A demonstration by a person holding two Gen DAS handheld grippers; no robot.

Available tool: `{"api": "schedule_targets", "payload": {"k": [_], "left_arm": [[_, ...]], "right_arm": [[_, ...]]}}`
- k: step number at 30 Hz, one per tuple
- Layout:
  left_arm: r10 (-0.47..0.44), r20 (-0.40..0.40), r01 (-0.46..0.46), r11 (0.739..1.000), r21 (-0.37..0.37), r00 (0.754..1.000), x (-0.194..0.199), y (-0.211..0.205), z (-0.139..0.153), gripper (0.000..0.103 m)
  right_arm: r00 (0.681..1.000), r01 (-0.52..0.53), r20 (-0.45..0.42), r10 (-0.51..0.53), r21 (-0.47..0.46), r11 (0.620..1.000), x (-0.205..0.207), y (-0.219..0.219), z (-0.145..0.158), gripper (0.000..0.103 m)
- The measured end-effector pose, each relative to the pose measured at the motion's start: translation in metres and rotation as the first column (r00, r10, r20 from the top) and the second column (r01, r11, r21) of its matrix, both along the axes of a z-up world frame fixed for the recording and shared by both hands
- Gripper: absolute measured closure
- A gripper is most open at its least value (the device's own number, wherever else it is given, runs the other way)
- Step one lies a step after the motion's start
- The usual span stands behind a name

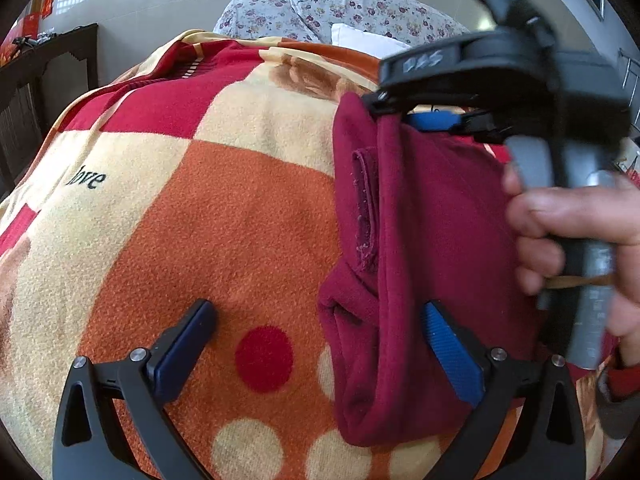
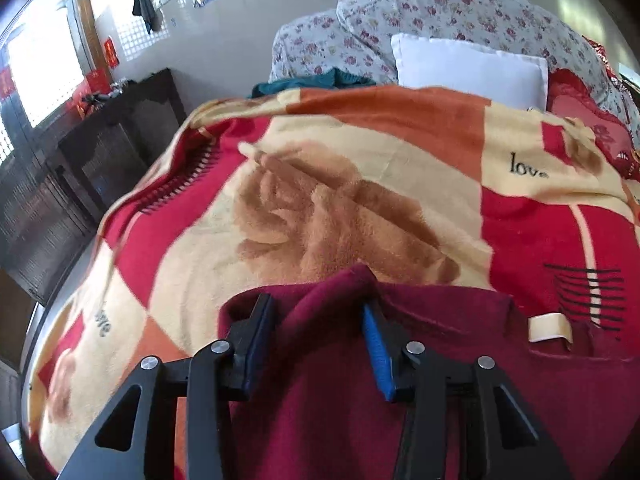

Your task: Fold small clothes

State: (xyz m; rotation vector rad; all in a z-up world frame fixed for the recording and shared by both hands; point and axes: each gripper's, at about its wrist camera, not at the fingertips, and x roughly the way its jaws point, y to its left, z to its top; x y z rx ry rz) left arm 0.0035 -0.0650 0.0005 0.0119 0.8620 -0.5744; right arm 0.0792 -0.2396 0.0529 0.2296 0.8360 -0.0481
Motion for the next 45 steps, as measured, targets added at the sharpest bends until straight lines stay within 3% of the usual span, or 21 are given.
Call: {"api": "schedule_targets", "payload": {"k": [3, 7, 10, 16, 18, 22, 27, 29, 34, 38, 41, 45], "left_arm": [[-0.001, -0.004, 0.001, 1.0, -0.01, 1.0, 0.001, 0.002, 0.0, 0.0], [-0.002, -0.006, 0.002, 1.0, -0.022, 1.0, 0.001, 0.003, 0.0, 0.0], [-0.002, -0.008, 0.002, 0.999, -0.036, 1.0, 0.001, 0.005, 0.0, 0.0], [-0.002, -0.006, 0.002, 0.999, -0.043, 1.0, 0.0, 0.004, 0.0, 0.0], [-0.004, -0.007, 0.004, 0.999, -0.046, 1.0, 0.0, 0.004, -0.001, 0.0], [-0.007, -0.011, 0.006, 0.997, -0.079, 1.0, 0.001, 0.008, -0.001, 0.0], [0.056, -0.065, -0.069, 0.972, -0.226, 0.996, 0.01, 0.021, 0.008, 0.0], [0.061, -0.079, -0.077, 0.973, -0.217, 0.995, 0.014, 0.014, 0.013, 0.0], [0.078, -0.002, -0.078, 0.986, -0.148, 0.997, 0.017, -0.009, 0.03, 0.0], [0.106, -0.042, -0.111, 0.982, -0.15, 0.993, 0.031, -0.019, 0.032, 0.0], [0.105, -0.031, -0.108, 0.987, -0.121, 0.994, 0.039, -0.028, 0.031, 0.0], [0.04, -0.086, -0.05, 0.992, -0.118, 0.996, 0.055, -0.043, 0.024, 0.0]], "right_arm": [[1.0, -0.016, 0.012, 0.016, 0.028, 0.999, -0.007, -0.003, 0.005, 0.053], [0.999, -0.009, 0.045, 0.002, 0.15, 0.989, -0.045, -0.021, 0.02, 0.05], [0.997, 0.038, 0.067, -0.044, 0.085, 0.996, -0.09, -0.034, 0.029, 0.043], [0.982, 0.159, 0.104, -0.158, -0.004, 0.987, -0.158, -0.073, 0.033, 0.043], [0.981, 0.163, 0.104, -0.163, 0.011, 0.987, -0.162, -0.083, 0.027, 0.054], [0.974, 0.126, 0.154, -0.164, 0.229, 0.965, -0.166, -0.106, 0.009, 0.059], [0.966, 0.011, 0.226, -0.125, 0.449, 0.893, -0.173, -0.119, -0.005, 0.059], [0.973, 0.019, 0.197, -0.122, 0.454, 0.891, -0.169, -0.119, -0.013, 0.059], [0.973, 0.005, 0.198, -0.116, 0.49, 0.872, -0.172, -0.126, -0.02, 0.06], [0.973, 0.001, 0.196, -0.123, 0.528, 0.849, -0.174, -0.135, -0.025, 0.062], [0.971, 0.002, 0.197, -0.135, 0.56, 0.828, -0.174, -0.14, -0.027, 0.062], [0.973, -0.002, 0.195, -0.124, 0.544, 0.839, -0.173, -0.138, -0.028, 0.062]]}}
